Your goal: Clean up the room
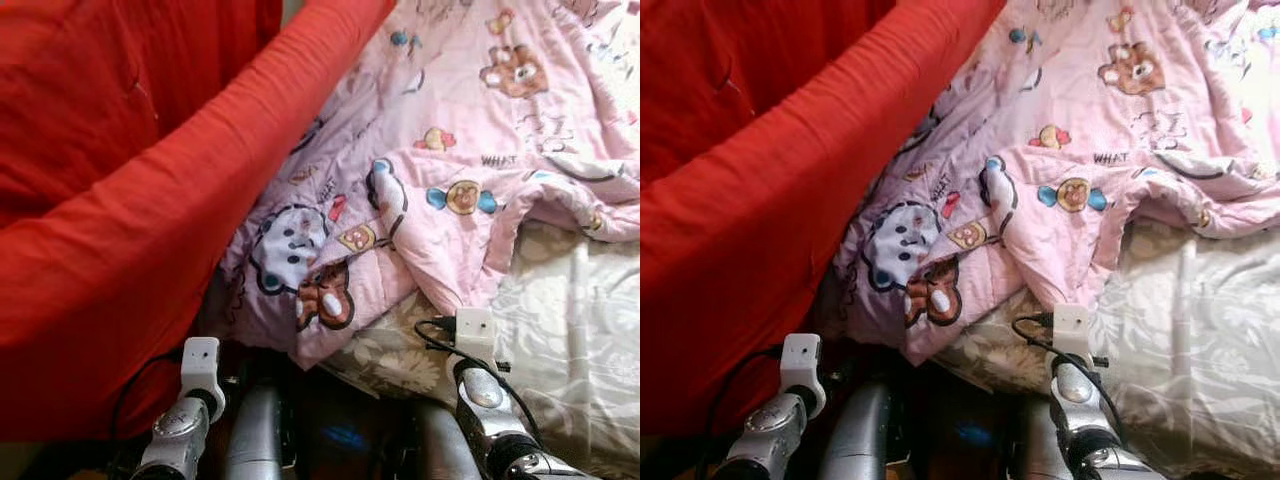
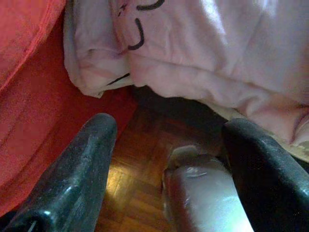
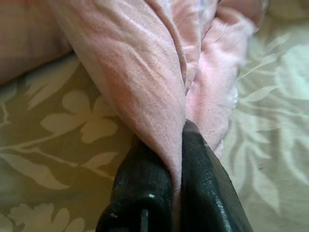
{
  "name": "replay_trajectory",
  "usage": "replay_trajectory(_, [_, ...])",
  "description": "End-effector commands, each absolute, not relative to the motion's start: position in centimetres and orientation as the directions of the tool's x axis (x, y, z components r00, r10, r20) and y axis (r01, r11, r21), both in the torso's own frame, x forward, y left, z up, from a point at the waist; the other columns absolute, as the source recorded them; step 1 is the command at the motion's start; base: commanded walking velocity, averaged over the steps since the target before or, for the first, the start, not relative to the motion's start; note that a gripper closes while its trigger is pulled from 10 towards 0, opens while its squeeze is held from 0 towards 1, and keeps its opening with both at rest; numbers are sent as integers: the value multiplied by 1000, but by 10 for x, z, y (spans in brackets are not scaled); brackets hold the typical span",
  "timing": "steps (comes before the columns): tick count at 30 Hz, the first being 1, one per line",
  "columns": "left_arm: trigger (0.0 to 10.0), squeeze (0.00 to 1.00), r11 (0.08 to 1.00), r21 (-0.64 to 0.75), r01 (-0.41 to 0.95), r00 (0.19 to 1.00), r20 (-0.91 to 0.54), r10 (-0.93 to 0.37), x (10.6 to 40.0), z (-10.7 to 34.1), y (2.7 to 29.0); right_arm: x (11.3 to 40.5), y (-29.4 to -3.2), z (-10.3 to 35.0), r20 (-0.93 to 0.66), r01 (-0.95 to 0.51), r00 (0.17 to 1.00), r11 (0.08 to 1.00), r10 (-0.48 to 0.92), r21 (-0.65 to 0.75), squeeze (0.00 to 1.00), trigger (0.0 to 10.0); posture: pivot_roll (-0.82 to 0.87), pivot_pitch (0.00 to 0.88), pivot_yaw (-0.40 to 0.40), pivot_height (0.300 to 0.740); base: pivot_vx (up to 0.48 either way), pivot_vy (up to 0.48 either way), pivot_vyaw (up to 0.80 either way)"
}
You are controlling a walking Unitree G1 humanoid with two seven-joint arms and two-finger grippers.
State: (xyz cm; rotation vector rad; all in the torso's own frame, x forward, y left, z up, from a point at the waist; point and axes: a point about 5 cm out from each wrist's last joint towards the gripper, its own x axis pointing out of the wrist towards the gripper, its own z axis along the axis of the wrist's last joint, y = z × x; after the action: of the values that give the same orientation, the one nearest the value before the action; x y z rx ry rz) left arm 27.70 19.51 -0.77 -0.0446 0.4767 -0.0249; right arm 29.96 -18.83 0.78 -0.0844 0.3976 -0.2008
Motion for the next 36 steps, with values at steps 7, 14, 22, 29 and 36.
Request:
replay_trajectory(7, [10000,0,998,-58,-27,868,-497,-5,270,-18,195,296,-197,9,-344,218,910,973,-232,-77,0,10000,14,143,15,626,0,0,0])
replay_trajectory(14, [10000,0,998,-56,-36,862,-507,2,267,-21,197,305,-197,18,-308,228,924,973,-228,-36,0,10000,14,141,18,656,0,0,0])
replay_trajectory(22, [10000,0,998,-50,-36,855,-518,5,265,-23,199,306,-194,18,-309,222,925,975,-220,-30,0,10000,18,145,28,706,0,0,0])
replay_trajectory(29, [10000,0,999,-34,-31,841,-541,8,260,-27,200,302,-196,16,-313,232,921,972,-231,-32,0,10000,14,143,33,740,0,0,0])
replay_trajectory(36, [10000,0,999,-23,-34,827,-562,16,255,-32,201,303,-197,17,-306,235,923,971,-234,-35,0,10000,16,142,33,740,0,0,0])
